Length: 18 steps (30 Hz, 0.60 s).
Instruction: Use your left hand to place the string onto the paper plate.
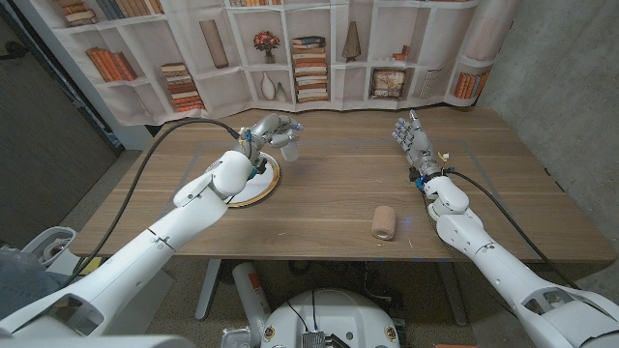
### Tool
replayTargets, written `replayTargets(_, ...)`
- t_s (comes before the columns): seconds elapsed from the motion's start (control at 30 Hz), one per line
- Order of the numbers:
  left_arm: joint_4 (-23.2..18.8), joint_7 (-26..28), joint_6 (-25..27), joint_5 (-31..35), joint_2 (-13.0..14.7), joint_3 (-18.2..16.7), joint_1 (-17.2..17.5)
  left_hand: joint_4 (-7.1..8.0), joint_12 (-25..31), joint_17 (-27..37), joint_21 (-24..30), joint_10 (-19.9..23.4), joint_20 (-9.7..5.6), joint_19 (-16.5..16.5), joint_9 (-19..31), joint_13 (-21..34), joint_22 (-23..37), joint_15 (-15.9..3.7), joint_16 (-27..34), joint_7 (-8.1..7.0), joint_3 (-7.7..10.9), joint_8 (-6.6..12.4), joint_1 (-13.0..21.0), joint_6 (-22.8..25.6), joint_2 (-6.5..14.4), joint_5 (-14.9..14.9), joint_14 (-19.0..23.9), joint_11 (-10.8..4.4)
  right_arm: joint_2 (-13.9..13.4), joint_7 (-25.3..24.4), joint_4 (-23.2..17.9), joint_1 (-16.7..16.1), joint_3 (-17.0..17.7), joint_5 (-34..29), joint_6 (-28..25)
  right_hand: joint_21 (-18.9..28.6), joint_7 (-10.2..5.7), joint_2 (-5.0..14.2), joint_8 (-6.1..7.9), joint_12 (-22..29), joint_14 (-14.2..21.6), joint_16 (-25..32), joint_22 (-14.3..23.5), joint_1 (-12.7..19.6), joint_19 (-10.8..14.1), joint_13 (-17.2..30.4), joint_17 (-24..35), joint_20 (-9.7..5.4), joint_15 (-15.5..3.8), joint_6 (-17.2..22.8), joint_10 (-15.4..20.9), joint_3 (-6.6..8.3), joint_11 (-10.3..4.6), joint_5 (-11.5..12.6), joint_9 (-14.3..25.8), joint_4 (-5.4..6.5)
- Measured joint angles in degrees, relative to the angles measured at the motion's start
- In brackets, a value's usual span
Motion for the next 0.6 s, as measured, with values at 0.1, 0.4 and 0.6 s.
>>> replayTargets(0.1, -0.89, 0.09, 0.01, 0.0, 1.0, -0.71, 0.8, 0.0, -0.21, 0.0, -0.01, 0.0, 0.0, 0.0, 0.0, 0.0, 0.0, 0.0, 0.0, 0.0, 0.0, 0.0, 0.0, 0.0, -0.01, 0.0, 0.0, 0.0, 0.01, -0.05, 0.02, 0.02, -0.01, -0.08, 0.0, 0.0, 0.0, 0.0, 0.0, 0.0, 0.0, 0.0, 0.0, 0.0, 0.0, 0.0, 0.0, 0.0, 0.0, 0.0, 0.0, 0.0, 0.0, 0.0, 0.0, 0.0)
replayTargets(0.4, -1.94, 0.52, -1.79, -0.92, 3.36, -2.84, 2.51, 0.0, -0.21, 0.28, 0.48, 0.51, 0.01, -0.01, 0.0, 0.0, 0.0, 0.2, 0.0, 0.0, 0.0, 0.0, -0.03, 0.0, -0.02, -0.01, 0.2, -0.11, 0.26, -0.48, 0.59, 0.91, -0.48, -0.77, -0.41, 0.0, 0.0, 0.0, 0.0, 0.0, 0.0, 0.0, 0.0, 0.0, 0.0, 0.0, 0.0, 0.0, 0.0, 0.0, 0.0, 0.0, 0.0, 0.0, 0.0, 0.0)
replayTargets(0.6, -2.13, 0.57, -3.33, -1.68, 4.85, -4.19, 3.31, 0.07, -0.43, 0.28, 0.48, 0.51, 0.02, -0.02, 0.0, -0.01, 0.04, 0.2, -0.01, 0.0, -0.07, 0.0, -0.34, 0.0, 0.26, -0.17, 0.2, -0.11, 0.46, -0.95, 0.8, 1.52, -0.93, -1.36, -0.97, 0.0, 0.0, 0.0, 0.0, 0.0, 0.0, 0.0, 0.0, 0.0, 0.0, 0.0, 0.01, 0.0, 0.0, 0.0, 0.0, 0.0, 0.0, 0.0, 0.0, 0.0)
